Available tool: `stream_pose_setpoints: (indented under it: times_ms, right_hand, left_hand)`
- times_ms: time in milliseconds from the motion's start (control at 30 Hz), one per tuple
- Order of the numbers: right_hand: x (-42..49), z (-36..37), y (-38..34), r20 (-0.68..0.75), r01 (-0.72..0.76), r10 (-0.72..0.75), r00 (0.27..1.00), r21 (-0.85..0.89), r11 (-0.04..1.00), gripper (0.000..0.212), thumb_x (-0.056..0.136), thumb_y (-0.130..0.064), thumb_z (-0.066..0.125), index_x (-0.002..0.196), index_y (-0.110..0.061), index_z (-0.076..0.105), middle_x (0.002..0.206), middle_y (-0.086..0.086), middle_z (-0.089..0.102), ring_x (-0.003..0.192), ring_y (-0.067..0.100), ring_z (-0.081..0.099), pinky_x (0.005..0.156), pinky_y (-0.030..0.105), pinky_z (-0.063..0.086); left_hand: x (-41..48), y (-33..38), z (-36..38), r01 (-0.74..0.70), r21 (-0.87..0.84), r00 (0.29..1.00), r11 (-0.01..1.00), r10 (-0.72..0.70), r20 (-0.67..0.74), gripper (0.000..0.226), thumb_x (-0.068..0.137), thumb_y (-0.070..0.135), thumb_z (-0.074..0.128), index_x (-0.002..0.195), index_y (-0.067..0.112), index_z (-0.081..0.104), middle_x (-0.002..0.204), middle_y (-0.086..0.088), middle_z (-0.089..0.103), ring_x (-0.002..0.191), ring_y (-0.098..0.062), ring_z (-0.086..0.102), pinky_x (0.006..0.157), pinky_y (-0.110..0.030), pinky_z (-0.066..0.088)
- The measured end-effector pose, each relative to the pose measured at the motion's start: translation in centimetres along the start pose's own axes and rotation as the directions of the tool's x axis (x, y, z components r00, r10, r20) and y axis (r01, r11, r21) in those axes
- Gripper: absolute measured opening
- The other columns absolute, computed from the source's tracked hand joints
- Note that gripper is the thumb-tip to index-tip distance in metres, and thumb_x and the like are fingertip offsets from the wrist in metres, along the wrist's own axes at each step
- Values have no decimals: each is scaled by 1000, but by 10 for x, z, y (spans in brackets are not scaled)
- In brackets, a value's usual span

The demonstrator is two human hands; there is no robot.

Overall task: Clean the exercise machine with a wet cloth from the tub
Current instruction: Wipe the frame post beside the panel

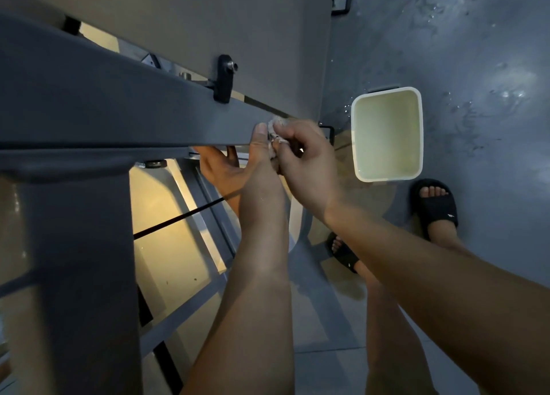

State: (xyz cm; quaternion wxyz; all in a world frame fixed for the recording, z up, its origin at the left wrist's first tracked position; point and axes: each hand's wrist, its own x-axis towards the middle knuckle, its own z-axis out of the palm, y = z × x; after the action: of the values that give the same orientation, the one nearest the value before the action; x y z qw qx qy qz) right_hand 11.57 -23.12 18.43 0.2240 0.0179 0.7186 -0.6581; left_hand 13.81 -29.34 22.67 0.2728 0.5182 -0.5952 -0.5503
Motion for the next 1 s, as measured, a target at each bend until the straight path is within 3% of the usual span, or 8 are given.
stream_pose_setpoints:
  times_ms: [200, 333, 433, 633, 733, 800, 900, 1000]
  right_hand:
    - [39, 1, 38, 17, -246, 248, 969, -57, 968, 14, 99, -23, 59, 101, -19, 73, 102, 8, 67, 86, 21, 71, 78, 47, 61]
    - [15, -6, 23, 51, -81, 80, 995, 2, 997, 12, 101, -15, 62, 102, -8, 71, 105, 11, 63, 88, 11, 67, 75, 29, 58]
    - [15, -3, 35, 28, -50, 50, 998, 10, 999, 14, 99, -9, 62, 106, -3, 73, 108, 11, 63, 90, -3, 63, 76, 14, 51]
    - [59, -20, 77, 138, -353, 340, 930, 81, 932, 20, 103, -15, 60, 116, -4, 71, 83, 2, 69, 61, 9, 64, 56, 29, 54]
    - [52, -39, 93, 50, -355, 354, 934, 11, 935, 20, 103, -24, 60, 120, -19, 69, 99, -11, 71, 84, -6, 68, 70, 17, 56]
    - [43, -42, 97, 7, -385, 386, 923, 64, 921, 20, 102, -26, 61, 120, -23, 68, 102, -10, 72, 90, 1, 70, 76, 24, 60]
    - [34, -25, 92, 18, -220, 219, 975, 83, 972, 16, 103, -20, 61, 114, -21, 71, 94, -1, 69, 77, 8, 67, 64, 28, 54]
    - [27, 1, 83, -15, -28, 28, 1000, -14, 1000, 21, 102, -14, 60, 119, -11, 73, 111, 3, 62, 97, 4, 64, 84, 25, 55]
  left_hand:
    - [-2, -4, 3, -58, 109, 997, 992, 64, -50, 98, 83, 22, 85, 161, 28, 26, 151, 0, 32, 130, -15, 55, 78, -7, 52]
    - [1, -17, 5, 13, 156, 996, 988, 2, -90, 103, 82, 34, 86, 163, 27, 22, 150, 3, 28, 131, -13, 53, 75, -6, 51]
    - [5, -29, 7, 61, 121, 998, 991, -63, 13, 100, 72, 50, 86, 157, 31, 35, 148, -5, 49, 129, -17, 58, 74, -4, 50]
    - [11, -45, 24, 154, 131, 988, 979, -154, -10, 57, 89, 29, 80, 139, 15, 57, 123, 4, 69, 114, -10, 67, 80, -6, 50]
    - [9, -45, 30, 182, 123, 983, 976, -181, -26, 51, 91, 26, 78, 136, 13, 59, 116, 7, 70, 104, -4, 68, 81, -7, 51]
    - [7, -44, 31, 179, 136, 984, 974, -177, -32, 47, 91, 26, 77, 133, 13, 61, 116, 5, 70, 104, -5, 68, 82, -8, 51]
    - [7, -47, 29, 134, 142, 991, 981, -135, -1, 31, 92, 24, 76, 121, 21, 64, 113, 5, 72, 107, -10, 70, 86, -14, 52]
    - [8, -51, 27, 106, 157, 993, 982, -113, 36, 29, 93, 27, 74, 120, 20, 65, 115, 4, 72, 107, -9, 69, 86, -14, 53]
